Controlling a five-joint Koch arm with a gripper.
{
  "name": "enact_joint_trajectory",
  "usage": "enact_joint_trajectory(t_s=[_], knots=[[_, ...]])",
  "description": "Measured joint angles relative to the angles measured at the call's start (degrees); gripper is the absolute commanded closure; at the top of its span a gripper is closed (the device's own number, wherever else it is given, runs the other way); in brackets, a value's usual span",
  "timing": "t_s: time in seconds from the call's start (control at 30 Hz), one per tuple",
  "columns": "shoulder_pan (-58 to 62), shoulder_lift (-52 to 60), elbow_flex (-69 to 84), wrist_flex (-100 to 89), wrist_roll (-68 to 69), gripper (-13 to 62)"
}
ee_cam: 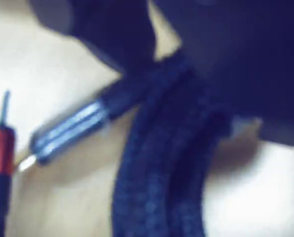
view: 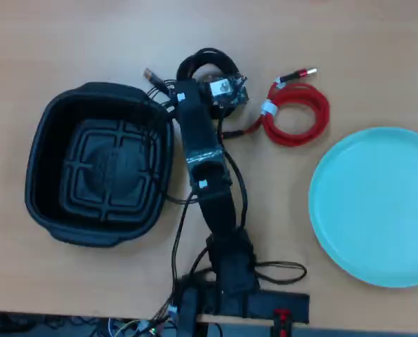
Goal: Put a black charging cable in a black bowl and put a red charging cable in a green bowl
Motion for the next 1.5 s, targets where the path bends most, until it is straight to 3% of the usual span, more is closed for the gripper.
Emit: enact_joint_trajectory(t_s=[0.13,0.2,0.5,1.5], knots=[[0.1,0.1,0.0,-0.4,0.5,58.9],[0.1,0.0,0.0,-0.4,1.7,55.3],[1.2,-0.5,-4.9,0.1,4.0,55.8],[5.1,4.6,-6.8,-4.8,-10.3,55.8]])
